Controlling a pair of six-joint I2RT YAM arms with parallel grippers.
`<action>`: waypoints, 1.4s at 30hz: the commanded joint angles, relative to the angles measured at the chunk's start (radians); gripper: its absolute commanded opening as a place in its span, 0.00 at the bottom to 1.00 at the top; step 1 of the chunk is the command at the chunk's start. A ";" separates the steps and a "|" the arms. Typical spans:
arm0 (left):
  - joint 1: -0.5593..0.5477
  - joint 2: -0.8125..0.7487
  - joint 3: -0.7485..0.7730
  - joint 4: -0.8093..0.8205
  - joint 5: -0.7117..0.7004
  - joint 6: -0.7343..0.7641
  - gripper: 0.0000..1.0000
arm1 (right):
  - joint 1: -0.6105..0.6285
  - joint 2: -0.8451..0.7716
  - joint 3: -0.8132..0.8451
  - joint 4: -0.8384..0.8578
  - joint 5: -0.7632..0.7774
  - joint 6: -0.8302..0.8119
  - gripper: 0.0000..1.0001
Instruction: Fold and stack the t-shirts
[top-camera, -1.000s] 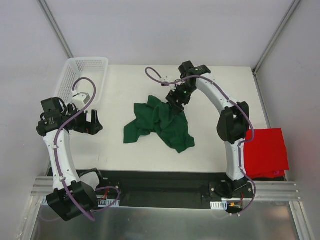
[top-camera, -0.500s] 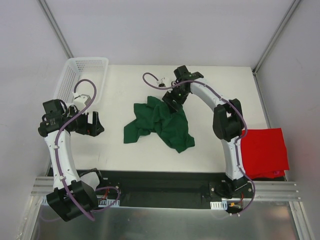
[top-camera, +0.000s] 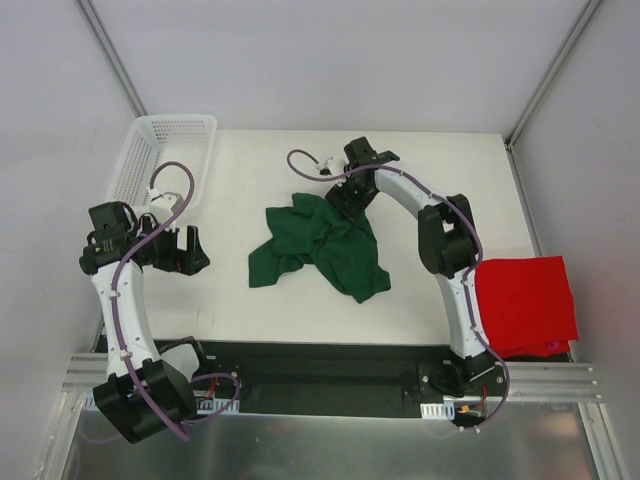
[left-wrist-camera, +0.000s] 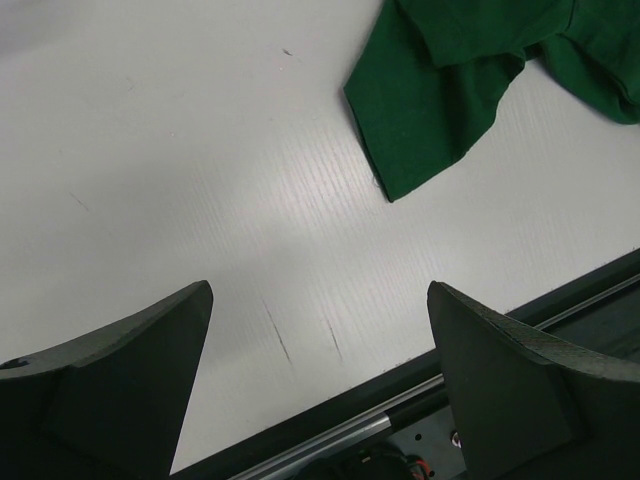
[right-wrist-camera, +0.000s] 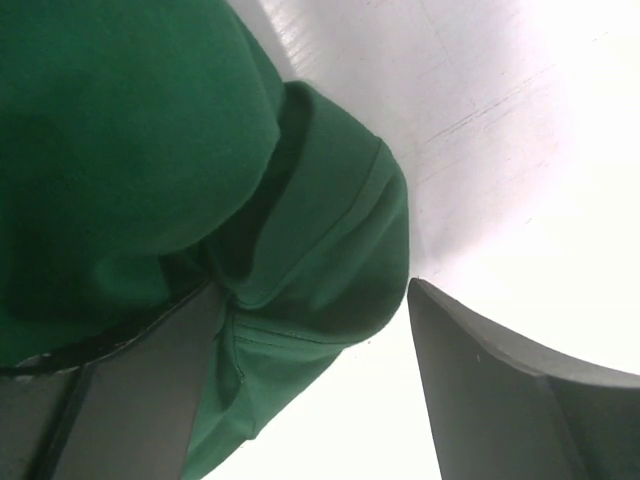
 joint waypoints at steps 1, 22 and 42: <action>0.007 -0.019 -0.008 0.012 0.025 0.003 0.89 | -0.016 -0.029 0.047 0.014 0.042 0.042 0.78; -0.223 0.203 0.205 0.073 -0.119 -0.155 0.80 | -0.092 -0.162 0.113 -0.309 -0.585 0.057 0.76; -0.867 0.798 0.608 0.176 -0.461 -0.290 0.80 | -0.090 -0.718 -0.629 -0.182 -0.249 -0.174 0.77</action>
